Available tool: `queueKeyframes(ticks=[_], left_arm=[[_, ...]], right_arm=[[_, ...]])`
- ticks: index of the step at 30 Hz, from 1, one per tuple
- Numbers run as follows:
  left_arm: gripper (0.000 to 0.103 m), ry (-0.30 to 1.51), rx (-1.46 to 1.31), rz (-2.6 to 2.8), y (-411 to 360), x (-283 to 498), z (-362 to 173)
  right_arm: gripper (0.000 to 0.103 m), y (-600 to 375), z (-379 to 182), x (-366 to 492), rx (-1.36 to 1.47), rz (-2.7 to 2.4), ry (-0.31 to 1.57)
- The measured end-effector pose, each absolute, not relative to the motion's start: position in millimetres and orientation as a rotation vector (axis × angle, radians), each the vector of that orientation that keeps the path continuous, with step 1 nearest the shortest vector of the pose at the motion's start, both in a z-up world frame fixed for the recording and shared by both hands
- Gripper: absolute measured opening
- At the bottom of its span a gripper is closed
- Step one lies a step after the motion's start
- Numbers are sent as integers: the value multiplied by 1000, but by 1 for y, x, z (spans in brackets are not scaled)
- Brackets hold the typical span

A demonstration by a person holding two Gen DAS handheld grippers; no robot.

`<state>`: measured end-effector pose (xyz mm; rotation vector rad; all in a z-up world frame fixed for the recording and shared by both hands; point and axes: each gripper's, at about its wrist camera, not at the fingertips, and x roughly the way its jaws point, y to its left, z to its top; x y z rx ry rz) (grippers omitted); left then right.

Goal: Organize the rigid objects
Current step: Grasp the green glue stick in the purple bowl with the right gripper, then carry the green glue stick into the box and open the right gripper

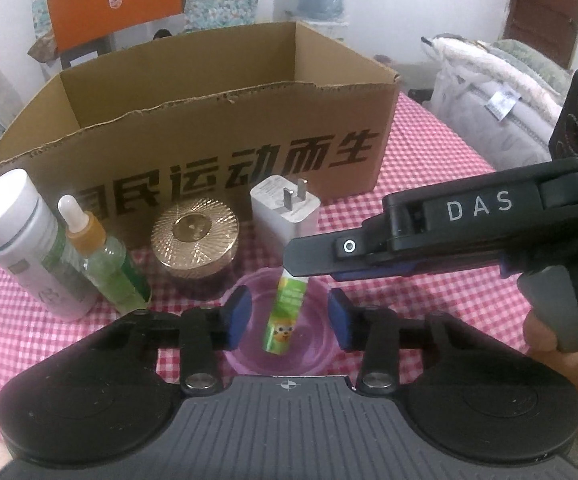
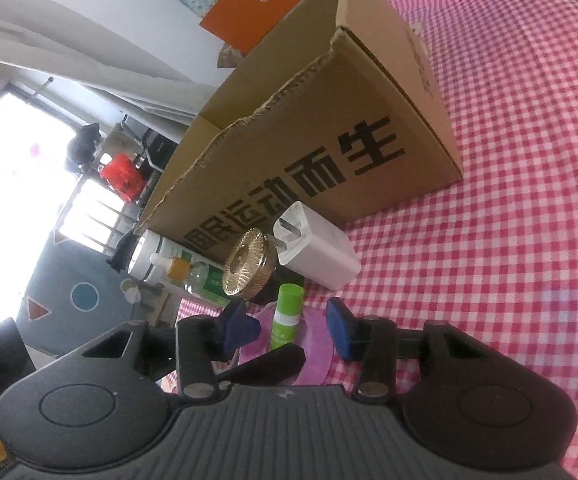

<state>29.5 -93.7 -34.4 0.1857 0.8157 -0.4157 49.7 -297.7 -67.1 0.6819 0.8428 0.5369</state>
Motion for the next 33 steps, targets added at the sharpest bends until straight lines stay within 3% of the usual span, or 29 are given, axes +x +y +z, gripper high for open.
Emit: queueKeyframes(ticks=[3, 11, 16, 33], left_arm=[[31, 839, 187, -411, -96, 33, -39], [29, 849, 201, -413, -99, 38, -43], [17, 825, 229, -423, -101, 35, -42], [15, 678, 223, -421, -95, 3, -5]], right_arm=[[45, -296, -71, 54, 687, 538, 842], [30, -287, -80, 67, 693, 546, 833], [23, -281, -80, 67, 682, 544, 822], [20, -256, -34, 36, 589, 578, 709]])
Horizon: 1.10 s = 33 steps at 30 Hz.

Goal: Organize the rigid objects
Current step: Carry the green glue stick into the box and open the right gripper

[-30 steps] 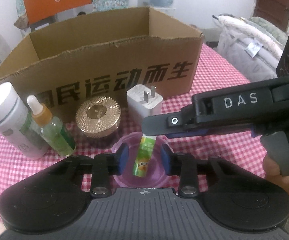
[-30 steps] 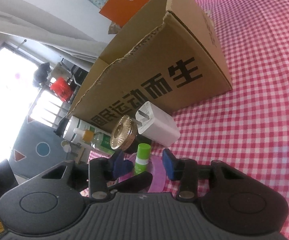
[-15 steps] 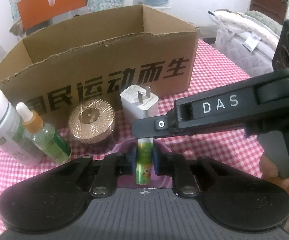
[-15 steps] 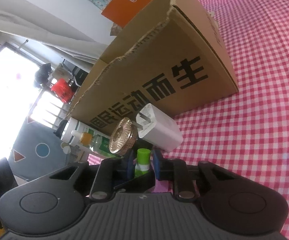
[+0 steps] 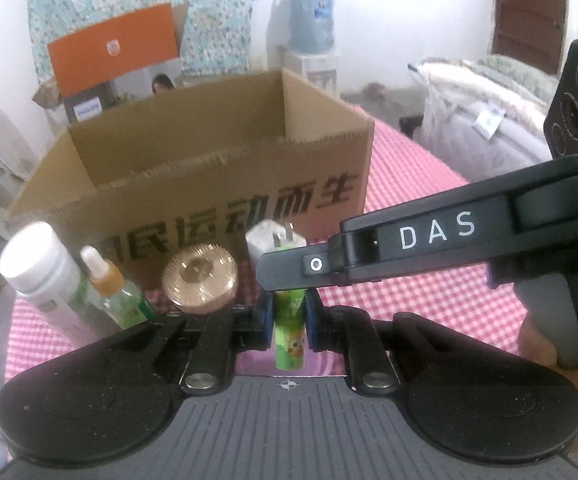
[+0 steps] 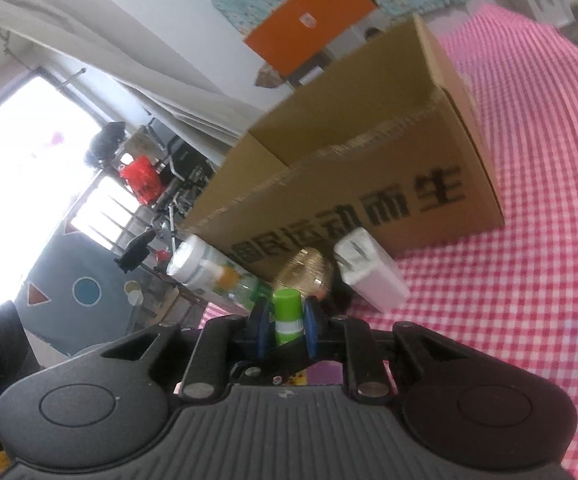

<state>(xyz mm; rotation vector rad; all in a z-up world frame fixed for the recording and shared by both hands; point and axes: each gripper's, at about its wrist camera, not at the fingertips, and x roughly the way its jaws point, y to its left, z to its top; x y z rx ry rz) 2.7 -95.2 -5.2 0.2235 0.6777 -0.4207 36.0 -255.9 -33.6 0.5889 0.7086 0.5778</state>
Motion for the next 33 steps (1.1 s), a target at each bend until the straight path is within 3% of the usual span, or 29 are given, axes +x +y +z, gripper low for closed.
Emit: queueKeyframes(ticks=[9, 16, 29, 33], left_arm=[[15, 540, 183, -331, -84, 31, 53], [15, 647, -1, -302, -51, 124, 78], [15, 944, -11, -143, -19, 250, 30], [22, 975, -4, -122, -18, 258, 22]], right_arm=[[21, -234, 40, 70, 474, 695, 620], [20, -209, 75, 171, 407, 755, 745], [21, -154, 11, 329, 445, 723, 1114], [25, -146, -14, 352, 470, 690, 1184]])
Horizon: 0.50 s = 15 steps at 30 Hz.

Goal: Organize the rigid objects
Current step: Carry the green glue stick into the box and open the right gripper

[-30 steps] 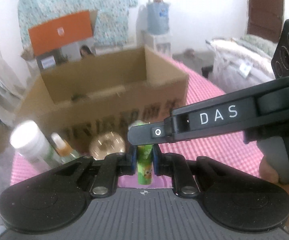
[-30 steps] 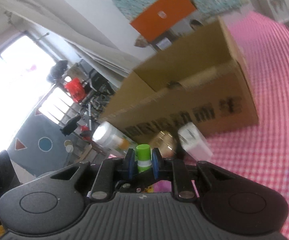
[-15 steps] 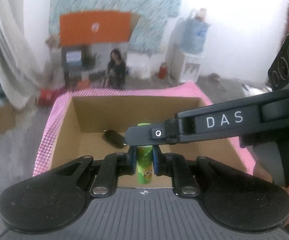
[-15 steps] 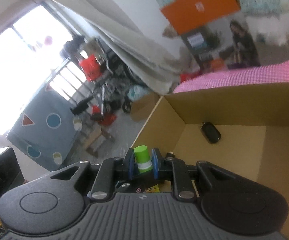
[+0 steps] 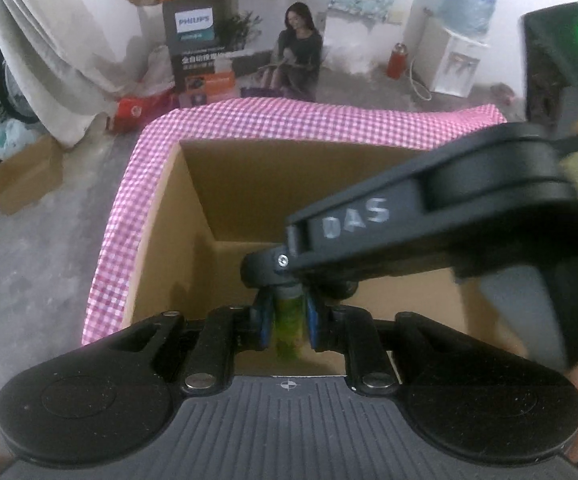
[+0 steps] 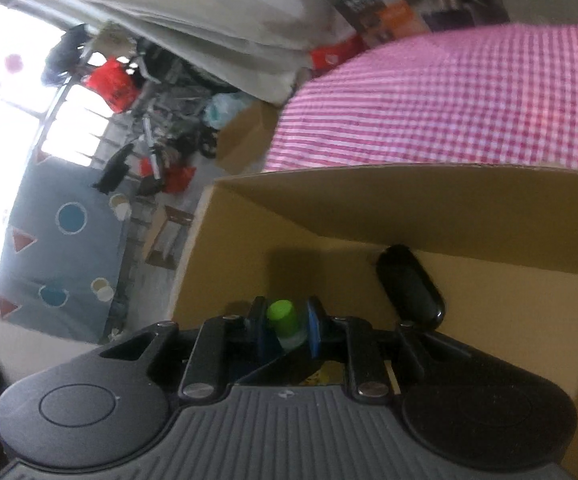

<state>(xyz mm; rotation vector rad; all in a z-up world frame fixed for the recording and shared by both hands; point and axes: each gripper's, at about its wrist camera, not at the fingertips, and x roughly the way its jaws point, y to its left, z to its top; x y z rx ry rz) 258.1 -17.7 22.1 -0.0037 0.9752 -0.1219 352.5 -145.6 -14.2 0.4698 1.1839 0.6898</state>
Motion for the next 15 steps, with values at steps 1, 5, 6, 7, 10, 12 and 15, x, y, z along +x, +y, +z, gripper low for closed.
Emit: queueKeyframes(ticks=[1, 5, 6, 7, 10, 12, 15], left_arm=[[23, 978, -13, -124, -16, 258, 21], [38, 951, -27, -109, -14, 252, 28], [41, 942, -29, -112, -13, 249, 31], [42, 936, -30, -112, -15, 248, 33], [46, 903, -40, -115, -14, 240, 45], [53, 874, -47, -119, -15, 233, 53], [60, 821, -59, -123, -18, 217, 67]], right_arm=[[25, -145, -20, 356, 478, 683, 1200], [26, -153, -26, 360, 515, 671, 1214], [26, -156, -24, 358, 518, 672, 1206], [26, -161, -22, 356, 522, 670, 1196], [29, -175, -12, 351, 551, 668, 1168], [34, -183, -3, 348, 565, 668, 1145], [35, -198, 13, 337, 575, 665, 1102]])
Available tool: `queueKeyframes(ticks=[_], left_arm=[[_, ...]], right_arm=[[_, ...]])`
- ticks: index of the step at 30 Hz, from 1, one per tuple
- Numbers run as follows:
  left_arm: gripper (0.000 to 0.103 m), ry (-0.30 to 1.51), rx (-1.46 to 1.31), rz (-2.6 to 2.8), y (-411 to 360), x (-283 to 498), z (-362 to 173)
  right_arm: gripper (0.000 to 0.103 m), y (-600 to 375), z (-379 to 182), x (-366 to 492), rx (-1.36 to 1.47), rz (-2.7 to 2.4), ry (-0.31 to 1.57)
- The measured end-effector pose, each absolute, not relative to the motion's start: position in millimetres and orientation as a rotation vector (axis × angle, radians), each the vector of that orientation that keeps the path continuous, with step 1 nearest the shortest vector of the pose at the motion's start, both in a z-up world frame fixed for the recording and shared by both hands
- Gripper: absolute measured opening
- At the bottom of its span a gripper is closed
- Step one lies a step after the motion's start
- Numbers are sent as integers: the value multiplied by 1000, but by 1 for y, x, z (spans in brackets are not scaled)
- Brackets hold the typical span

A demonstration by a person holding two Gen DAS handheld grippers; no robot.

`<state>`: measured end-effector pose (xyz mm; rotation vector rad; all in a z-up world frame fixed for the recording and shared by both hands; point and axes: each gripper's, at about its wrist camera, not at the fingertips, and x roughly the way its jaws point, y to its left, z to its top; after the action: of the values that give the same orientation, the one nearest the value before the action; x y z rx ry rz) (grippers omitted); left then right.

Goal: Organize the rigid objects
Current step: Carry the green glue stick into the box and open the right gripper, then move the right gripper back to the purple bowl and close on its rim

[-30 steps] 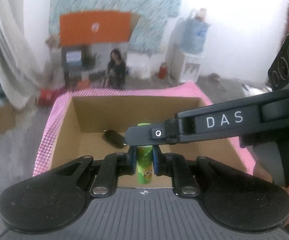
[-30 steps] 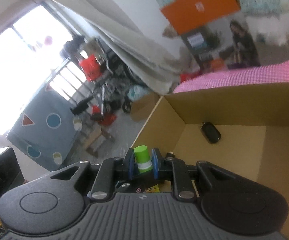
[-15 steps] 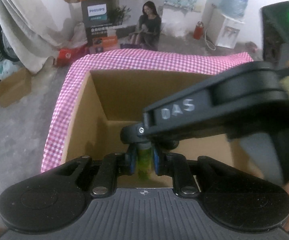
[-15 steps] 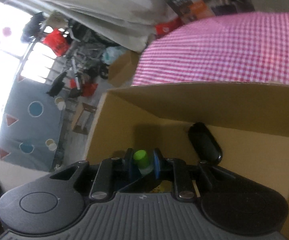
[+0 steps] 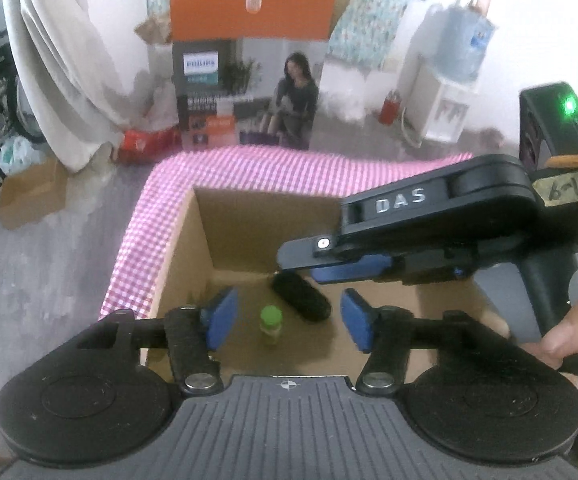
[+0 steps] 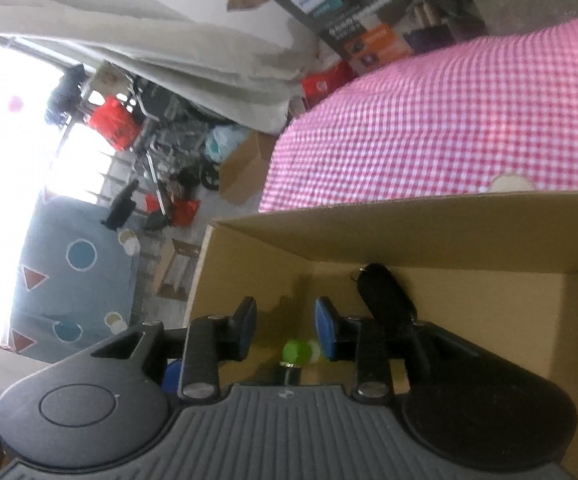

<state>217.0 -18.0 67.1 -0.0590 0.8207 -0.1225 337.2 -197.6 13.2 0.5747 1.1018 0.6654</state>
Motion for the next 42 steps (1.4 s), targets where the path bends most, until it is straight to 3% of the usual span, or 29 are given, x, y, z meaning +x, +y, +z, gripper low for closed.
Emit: queueKeyframes(ticks=[3, 5, 10, 12, 17, 20, 30, 42], left_arm=[[65, 774, -73, -128, -19, 203, 77], [67, 738, -87, -134, -20, 188, 86], [76, 628, -142, -147, -19, 140, 107], [84, 594, -167, -176, -18, 120, 113], [95, 548, -187, -224, -22, 76, 113], [98, 580, -193, -242, -26, 57, 99], [103, 794, -173, -252, -29, 24, 23], [103, 777, -119, -416, -45, -5, -7]], right_arm=[[36, -213, 30, 319, 592, 674, 1055], [45, -220, 42, 307, 593, 679, 1024], [55, -241, 79, 250, 535, 703, 895], [61, -248, 94, 221, 500, 717, 840], [93, -267, 120, 134, 372, 721, 659], [100, -271, 120, 87, 259, 697, 579], [103, -256, 73, -1, -46, 490, 560], [103, -283, 59, -19, 7, 281, 480]])
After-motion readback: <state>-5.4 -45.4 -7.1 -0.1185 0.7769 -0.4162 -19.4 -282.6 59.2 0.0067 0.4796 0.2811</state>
